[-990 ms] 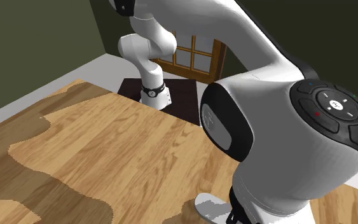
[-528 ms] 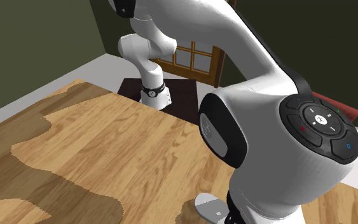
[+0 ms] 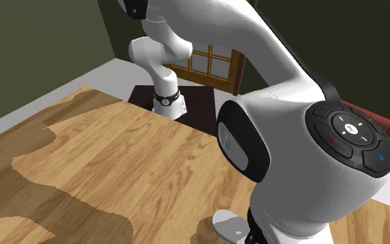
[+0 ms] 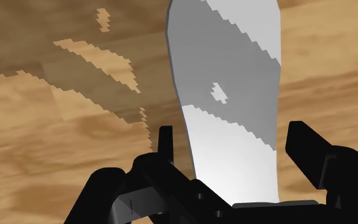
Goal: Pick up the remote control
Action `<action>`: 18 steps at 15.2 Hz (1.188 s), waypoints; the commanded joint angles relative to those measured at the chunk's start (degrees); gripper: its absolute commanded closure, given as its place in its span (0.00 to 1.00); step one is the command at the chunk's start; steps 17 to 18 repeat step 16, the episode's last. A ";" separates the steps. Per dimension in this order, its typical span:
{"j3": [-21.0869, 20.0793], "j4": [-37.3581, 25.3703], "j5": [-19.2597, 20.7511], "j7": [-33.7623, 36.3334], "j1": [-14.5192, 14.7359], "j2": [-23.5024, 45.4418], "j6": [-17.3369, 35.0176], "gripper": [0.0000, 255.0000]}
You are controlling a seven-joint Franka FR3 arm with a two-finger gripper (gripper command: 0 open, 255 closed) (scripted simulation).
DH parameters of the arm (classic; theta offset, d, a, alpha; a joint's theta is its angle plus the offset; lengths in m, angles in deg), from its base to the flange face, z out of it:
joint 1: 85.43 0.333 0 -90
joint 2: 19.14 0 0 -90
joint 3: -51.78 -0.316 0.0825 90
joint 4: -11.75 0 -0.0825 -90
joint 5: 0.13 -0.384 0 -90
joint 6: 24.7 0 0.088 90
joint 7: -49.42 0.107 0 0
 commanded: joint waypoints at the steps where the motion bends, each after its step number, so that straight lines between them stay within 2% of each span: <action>1: -0.08 -0.56 -0.12 -0.04 0.01 -0.48 -1.02 1.00; 14: -0.48 -6.53 -0.90 -0.58 0.00 -3.24 -9.67 1.00; 18: -0.48 -6.61 -0.90 -0.59 0.00 -3.26 -9.78 1.00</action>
